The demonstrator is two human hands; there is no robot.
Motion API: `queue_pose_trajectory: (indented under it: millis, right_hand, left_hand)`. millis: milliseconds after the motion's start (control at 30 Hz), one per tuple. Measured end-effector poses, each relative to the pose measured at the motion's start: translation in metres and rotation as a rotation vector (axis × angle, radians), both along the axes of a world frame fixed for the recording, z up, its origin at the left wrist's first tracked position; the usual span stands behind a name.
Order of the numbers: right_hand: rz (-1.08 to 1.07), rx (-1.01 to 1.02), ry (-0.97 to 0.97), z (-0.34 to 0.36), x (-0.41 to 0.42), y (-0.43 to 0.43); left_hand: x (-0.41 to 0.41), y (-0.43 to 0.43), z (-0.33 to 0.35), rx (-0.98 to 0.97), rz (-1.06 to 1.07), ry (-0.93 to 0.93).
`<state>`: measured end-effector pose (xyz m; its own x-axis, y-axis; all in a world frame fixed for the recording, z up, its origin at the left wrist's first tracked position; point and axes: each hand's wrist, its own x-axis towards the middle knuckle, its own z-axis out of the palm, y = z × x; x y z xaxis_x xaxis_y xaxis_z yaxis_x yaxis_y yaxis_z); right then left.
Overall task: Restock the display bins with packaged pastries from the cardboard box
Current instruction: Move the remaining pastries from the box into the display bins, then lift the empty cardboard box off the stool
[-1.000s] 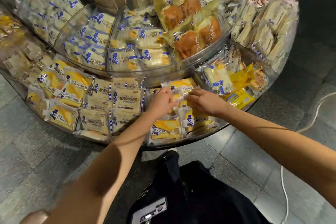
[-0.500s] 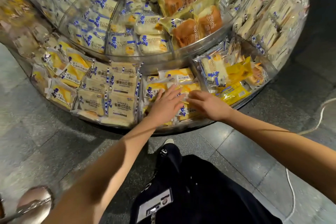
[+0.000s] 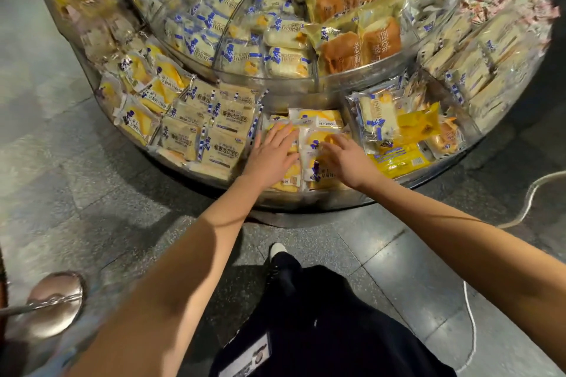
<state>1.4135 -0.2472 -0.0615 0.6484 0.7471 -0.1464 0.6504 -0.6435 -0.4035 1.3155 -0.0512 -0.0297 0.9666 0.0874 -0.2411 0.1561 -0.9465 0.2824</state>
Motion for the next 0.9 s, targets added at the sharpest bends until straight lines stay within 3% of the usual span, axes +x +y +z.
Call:
queue_pose_trajectory:
  millis: [200, 400, 900]
  right_hand:
    - [0.152, 0.079, -0.078, 0.043, -0.017, 0.083]
    - [0.472, 0.116, -0.131, 0.079, -0.082, 0.208]
    - [1.154, 0.073, -0.026, 0.093, -0.48, 0.445]
  left_hand:
    - [-0.065, 0.068, 0.037, -0.025, 0.244, -0.164]
    - [-0.182, 0.147, 0.067, 0.06, 0.548, -0.201]
    - [-0.639, 0.225, 0.066, 0.079, 1.209, -0.168]
